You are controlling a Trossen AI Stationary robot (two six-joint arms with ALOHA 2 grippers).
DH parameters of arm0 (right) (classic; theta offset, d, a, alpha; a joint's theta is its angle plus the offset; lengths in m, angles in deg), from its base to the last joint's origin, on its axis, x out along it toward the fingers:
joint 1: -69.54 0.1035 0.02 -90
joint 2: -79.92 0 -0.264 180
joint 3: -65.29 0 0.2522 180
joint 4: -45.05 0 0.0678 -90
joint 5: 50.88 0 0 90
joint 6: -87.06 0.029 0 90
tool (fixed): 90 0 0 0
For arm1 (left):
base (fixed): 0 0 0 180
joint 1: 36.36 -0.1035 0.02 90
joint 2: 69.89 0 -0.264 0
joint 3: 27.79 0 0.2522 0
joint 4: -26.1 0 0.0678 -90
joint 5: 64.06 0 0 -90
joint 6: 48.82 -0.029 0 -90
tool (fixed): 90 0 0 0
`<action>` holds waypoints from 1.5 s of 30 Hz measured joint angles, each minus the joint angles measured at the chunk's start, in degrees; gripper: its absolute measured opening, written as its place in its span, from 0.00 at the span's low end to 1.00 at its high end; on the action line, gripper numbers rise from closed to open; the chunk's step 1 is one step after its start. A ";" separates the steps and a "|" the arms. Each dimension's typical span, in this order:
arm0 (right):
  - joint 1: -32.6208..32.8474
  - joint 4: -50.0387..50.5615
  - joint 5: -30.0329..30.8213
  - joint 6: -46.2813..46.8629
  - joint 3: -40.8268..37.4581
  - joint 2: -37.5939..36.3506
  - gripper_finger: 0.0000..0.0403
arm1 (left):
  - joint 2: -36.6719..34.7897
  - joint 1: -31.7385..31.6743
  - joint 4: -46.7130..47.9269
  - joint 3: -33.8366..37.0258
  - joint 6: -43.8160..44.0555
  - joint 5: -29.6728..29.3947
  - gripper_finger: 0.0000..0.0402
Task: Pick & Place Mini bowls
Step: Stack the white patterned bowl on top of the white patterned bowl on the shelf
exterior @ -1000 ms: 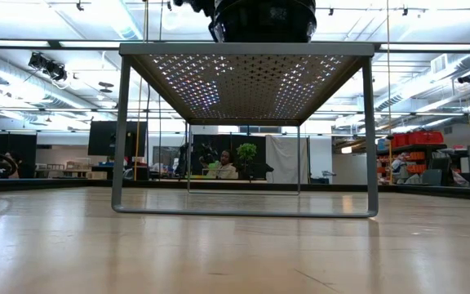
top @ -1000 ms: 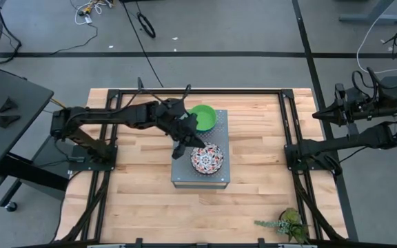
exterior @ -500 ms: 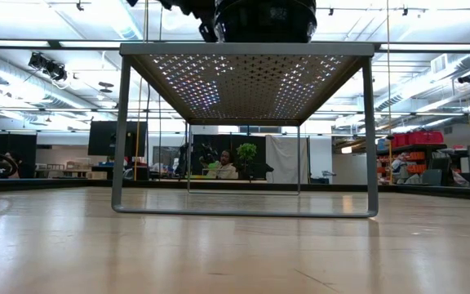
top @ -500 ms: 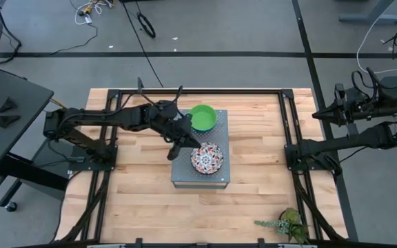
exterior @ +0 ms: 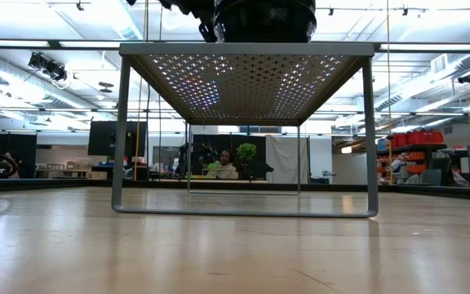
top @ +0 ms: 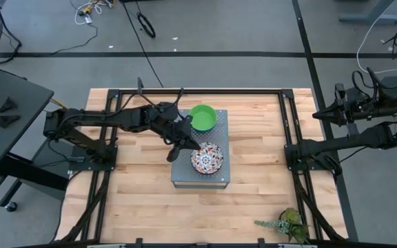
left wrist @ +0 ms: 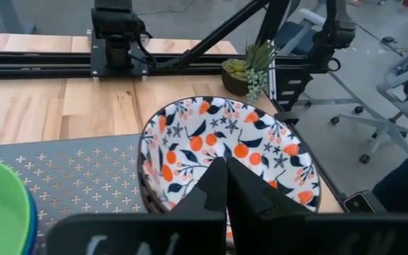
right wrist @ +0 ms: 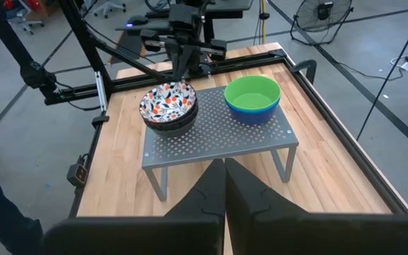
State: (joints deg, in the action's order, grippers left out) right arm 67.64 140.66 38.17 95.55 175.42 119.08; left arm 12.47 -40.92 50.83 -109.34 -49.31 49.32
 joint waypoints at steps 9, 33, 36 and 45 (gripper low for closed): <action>0.00 0.01 0.00 0.00 -0.01 0.00 0.01 | -0.63 3.67 0.96 -0.01 1.85 -3.88 0.00; 0.01 0.00 0.00 0.00 -0.01 0.00 0.01 | -0.81 6.32 5.68 0.00 0.81 -13.18 0.00; 0.01 0.00 0.00 0.00 0.00 0.00 0.01 | -0.79 6.32 5.76 0.00 -0.05 -13.76 0.00; 0.00 0.01 0.00 0.00 -0.01 0.00 0.01 | -0.76 6.27 7.10 0.00 -0.20 -14.29 0.00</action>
State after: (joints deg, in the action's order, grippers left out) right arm 67.64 140.67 38.17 95.55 175.41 119.08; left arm 11.71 -34.65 57.93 -109.34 -49.51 35.03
